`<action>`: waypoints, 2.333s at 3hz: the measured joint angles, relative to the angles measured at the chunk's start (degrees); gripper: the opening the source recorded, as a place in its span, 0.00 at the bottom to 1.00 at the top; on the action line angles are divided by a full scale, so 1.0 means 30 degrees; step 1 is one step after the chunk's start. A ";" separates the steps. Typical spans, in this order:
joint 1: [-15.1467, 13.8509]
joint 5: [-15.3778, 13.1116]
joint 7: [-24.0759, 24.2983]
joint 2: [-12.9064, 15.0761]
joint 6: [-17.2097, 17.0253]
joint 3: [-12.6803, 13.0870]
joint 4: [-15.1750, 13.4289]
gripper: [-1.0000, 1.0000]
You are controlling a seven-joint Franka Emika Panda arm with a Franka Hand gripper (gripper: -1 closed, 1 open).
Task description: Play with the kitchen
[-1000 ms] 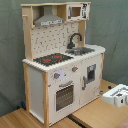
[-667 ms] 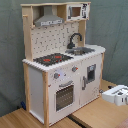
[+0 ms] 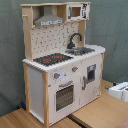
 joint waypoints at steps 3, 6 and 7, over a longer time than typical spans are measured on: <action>-0.2304 -0.2665 -0.2559 0.0269 0.1518 -0.4865 0.0066 1.00; -0.5343 -0.2950 -0.6512 0.0737 0.4752 -0.8373 0.0900 1.00; -0.6319 -0.2946 -0.7734 0.1064 0.5638 -0.9409 0.1458 1.00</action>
